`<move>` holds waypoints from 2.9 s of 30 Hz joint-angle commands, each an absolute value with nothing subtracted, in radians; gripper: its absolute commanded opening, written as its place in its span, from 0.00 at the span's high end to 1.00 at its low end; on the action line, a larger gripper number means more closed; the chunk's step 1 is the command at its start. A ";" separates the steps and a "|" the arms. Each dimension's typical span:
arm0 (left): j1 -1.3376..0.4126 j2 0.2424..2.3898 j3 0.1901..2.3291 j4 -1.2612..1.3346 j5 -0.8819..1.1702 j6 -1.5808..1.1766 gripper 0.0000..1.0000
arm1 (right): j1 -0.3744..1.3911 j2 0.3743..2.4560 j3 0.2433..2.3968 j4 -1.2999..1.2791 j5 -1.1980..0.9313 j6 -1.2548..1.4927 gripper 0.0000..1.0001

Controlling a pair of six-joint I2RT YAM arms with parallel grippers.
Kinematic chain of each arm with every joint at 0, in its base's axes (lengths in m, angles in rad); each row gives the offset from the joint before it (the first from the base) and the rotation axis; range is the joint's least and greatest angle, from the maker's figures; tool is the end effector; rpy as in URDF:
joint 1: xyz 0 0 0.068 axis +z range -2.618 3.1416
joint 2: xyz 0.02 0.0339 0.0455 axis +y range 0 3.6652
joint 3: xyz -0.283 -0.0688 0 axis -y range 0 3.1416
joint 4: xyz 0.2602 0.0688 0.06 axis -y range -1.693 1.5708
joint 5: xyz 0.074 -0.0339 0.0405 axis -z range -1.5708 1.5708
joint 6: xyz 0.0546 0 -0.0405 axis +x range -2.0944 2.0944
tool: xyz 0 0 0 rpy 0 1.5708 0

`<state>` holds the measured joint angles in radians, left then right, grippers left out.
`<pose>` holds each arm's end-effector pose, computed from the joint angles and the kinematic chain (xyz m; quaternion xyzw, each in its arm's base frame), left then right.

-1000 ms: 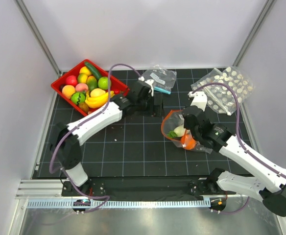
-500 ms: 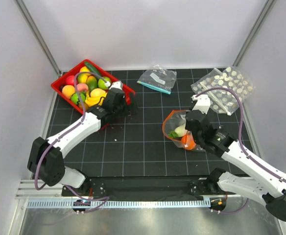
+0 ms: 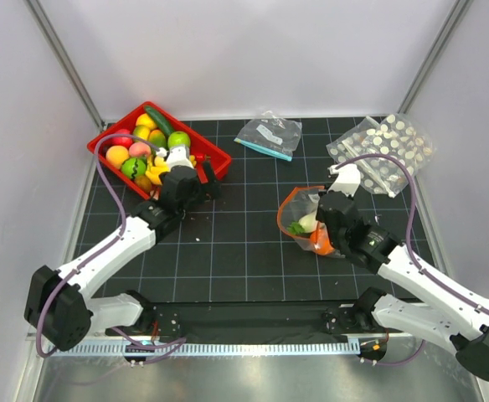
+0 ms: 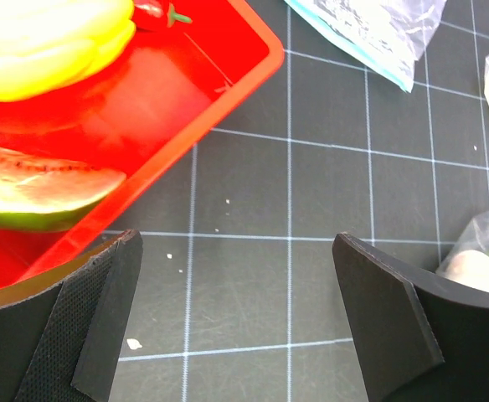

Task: Place the food in the zip-top bag and seal the zipper
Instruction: Pick up the fake fruit from the bin.

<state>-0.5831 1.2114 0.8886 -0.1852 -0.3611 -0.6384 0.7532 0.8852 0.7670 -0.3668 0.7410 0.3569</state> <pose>0.2573 -0.1466 0.2919 -0.1144 0.8452 -0.1591 0.4972 0.1765 0.1150 0.3082 0.0263 0.8193 -0.0097 0.5726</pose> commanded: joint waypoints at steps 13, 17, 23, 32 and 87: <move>-0.584 1.123 0.831 -0.055 -0.411 -0.601 0.00 | 0.755 0.905 0.721 -0.204 0.767 0.359 0.99; -0.584 1.124 0.816 -0.032 -0.413 -0.578 0.00 | 0.755 0.905 0.707 -0.189 0.769 0.359 0.99; -0.584 1.101 0.808 -0.031 -0.407 -0.566 0.00 | 0.755 0.890 0.699 -0.189 0.776 0.359 0.99; -0.584 1.009 0.758 -0.017 -0.457 -0.571 0.00 | 0.755 0.884 0.664 -0.164 0.787 0.362 0.99; -0.068 1.654 1.308 -0.413 -0.365 -0.766 0.15 | 0.753 0.884 0.594 -0.106 0.761 0.367 0.99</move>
<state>-0.0780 1.6424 1.2125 -0.3889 -0.3069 -0.8131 0.7532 0.9005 0.5961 -0.1493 0.7551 0.3504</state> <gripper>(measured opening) 0.854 0.053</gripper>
